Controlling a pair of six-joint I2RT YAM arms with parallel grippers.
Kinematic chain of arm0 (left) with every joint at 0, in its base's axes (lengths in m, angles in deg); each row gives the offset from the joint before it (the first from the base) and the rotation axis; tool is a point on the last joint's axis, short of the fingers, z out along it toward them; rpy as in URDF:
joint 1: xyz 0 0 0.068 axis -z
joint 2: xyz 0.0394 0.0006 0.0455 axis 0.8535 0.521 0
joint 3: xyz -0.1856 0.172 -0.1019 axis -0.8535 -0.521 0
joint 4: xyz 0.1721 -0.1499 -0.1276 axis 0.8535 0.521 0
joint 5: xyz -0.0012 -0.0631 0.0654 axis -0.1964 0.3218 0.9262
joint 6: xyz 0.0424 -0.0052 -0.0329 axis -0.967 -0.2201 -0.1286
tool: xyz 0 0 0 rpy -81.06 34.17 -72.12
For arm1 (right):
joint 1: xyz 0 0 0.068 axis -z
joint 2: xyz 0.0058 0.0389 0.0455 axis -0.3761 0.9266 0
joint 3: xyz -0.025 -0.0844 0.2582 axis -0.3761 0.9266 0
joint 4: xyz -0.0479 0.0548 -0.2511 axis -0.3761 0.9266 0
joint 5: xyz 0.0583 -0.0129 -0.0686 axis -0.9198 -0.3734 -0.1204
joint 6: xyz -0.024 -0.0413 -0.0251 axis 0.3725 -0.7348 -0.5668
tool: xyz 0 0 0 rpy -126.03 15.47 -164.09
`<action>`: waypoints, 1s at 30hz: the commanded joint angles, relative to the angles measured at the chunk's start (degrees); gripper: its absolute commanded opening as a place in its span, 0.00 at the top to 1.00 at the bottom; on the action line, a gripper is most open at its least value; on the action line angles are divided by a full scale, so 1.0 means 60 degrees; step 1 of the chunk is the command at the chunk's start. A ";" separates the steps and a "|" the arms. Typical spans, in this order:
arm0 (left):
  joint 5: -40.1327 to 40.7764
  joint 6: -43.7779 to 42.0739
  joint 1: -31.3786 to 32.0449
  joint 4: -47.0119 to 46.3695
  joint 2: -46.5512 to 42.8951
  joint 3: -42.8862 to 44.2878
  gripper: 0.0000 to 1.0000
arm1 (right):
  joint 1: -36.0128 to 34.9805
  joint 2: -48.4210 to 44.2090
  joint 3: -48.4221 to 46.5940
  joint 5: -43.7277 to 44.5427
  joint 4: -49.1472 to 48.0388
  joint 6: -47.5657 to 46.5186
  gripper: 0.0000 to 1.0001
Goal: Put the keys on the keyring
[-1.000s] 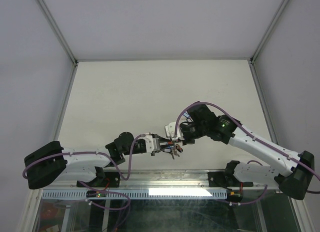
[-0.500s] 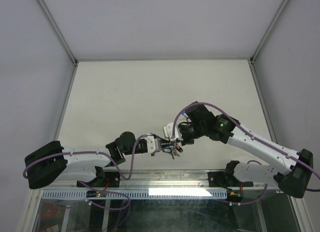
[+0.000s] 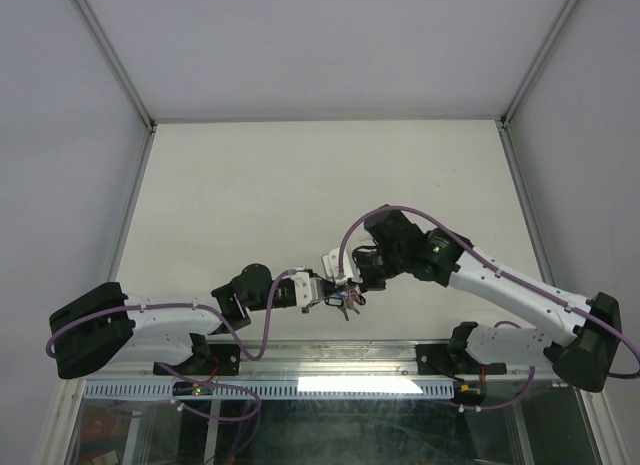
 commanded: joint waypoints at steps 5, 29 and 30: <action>0.0202 0.0139 -0.0001 -0.0683 -0.0049 0.0367 1.00 | -0.0097 0.0050 -0.0463 -0.0083 -0.0642 0.0181 0.93; 0.1938 0.2396 -0.0104 -0.6403 0.1383 -0.1299 1.00 | 0.2398 -0.2540 0.1752 0.1523 -0.5115 0.9627 0.61; 0.2039 0.2426 -0.0104 -0.6479 0.1408 -0.1315 1.00 | 0.2406 -0.2696 0.1999 0.1598 -0.5348 0.9964 0.60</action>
